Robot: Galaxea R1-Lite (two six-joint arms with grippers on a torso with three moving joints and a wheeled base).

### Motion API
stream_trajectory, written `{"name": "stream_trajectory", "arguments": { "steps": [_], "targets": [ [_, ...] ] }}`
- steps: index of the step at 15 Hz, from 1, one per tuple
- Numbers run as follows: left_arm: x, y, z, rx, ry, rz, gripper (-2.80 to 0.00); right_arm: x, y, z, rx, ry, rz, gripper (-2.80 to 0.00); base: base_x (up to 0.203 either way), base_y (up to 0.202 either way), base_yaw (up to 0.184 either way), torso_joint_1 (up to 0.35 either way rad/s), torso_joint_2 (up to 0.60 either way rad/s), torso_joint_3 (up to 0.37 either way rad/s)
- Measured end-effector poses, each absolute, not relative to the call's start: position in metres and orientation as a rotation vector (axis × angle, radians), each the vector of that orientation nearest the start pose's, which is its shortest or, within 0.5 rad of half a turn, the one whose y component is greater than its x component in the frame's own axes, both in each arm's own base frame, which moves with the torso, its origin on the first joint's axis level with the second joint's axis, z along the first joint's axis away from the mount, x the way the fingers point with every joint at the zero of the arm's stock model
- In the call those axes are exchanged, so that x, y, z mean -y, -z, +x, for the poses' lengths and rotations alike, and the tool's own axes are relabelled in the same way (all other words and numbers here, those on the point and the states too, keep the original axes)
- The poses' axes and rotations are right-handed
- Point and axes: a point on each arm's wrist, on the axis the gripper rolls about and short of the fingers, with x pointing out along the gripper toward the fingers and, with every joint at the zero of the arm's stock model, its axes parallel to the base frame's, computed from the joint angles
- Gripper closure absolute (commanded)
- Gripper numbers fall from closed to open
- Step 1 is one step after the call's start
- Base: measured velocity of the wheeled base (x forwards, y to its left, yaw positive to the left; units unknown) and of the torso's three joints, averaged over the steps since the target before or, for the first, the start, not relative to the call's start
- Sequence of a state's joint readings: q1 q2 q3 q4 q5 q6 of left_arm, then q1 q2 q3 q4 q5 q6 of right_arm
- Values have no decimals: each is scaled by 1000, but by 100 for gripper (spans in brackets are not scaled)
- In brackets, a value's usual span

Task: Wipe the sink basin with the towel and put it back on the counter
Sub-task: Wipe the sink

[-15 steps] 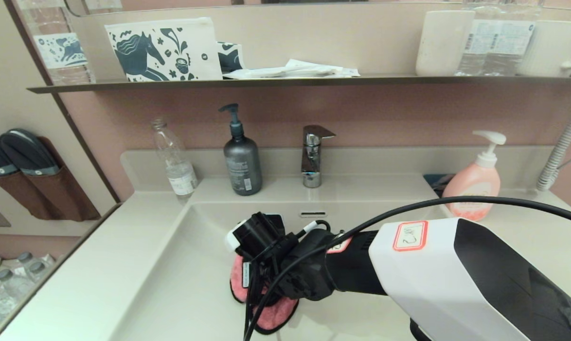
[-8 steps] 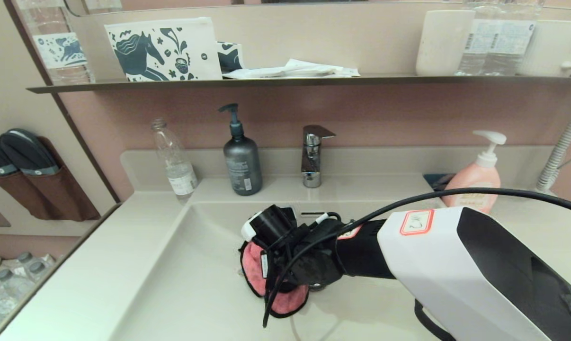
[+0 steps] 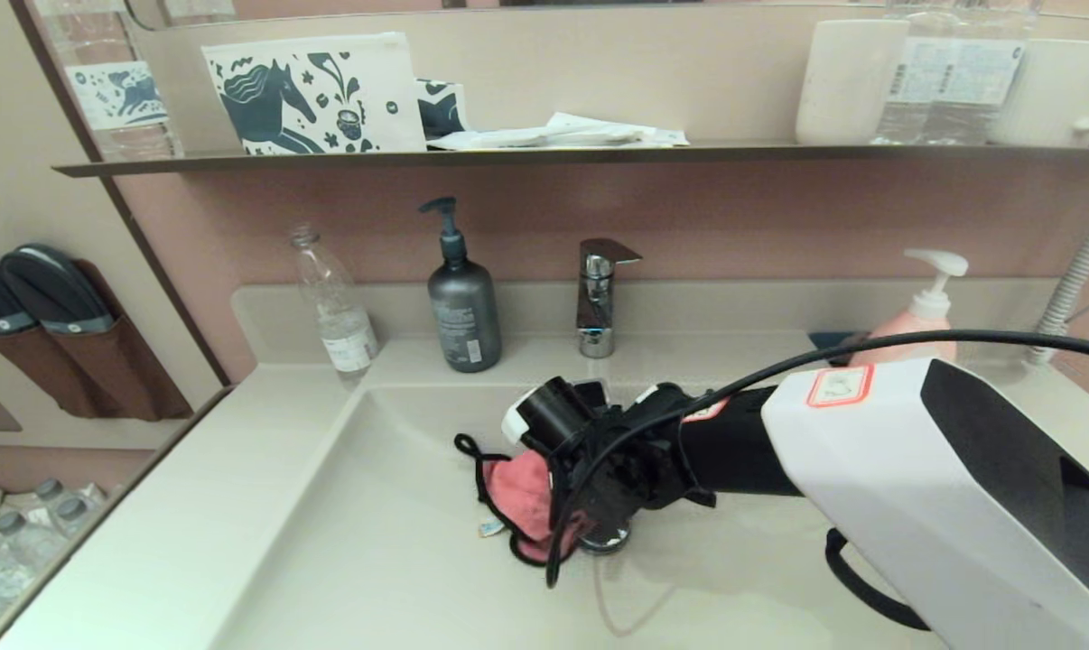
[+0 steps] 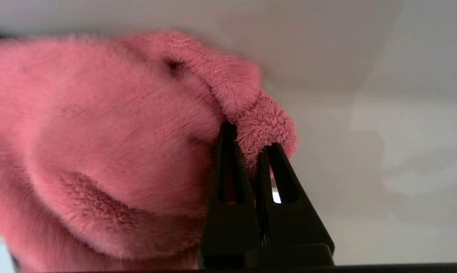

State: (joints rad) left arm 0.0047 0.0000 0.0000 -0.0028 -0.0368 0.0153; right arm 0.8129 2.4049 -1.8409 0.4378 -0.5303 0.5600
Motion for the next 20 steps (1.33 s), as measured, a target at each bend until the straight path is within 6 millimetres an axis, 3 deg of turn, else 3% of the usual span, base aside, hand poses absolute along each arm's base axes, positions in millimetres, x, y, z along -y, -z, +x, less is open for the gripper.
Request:
{"name": "stream_trajectory", "arguments": {
  "steps": [6,11,15,20],
  "targets": [
    [1,-76,-23,3,31,15,0,-279,-105,330,-868,122,-173,0,0,0,0,0,0,0],
    [1,-76,-23,3,32,15,0,-249,-124,316,-934,177,-224,0,0,0,0,0,0,0],
    [1,-76,-23,3,31,15,0,-229,-126,287,-994,217,-324,0,0,0,0,0,0,0],
    [1,-76,-23,3,32,15,0,-211,-141,234,-1093,196,-452,0,0,0,0,0,0,0]
  ]
}}
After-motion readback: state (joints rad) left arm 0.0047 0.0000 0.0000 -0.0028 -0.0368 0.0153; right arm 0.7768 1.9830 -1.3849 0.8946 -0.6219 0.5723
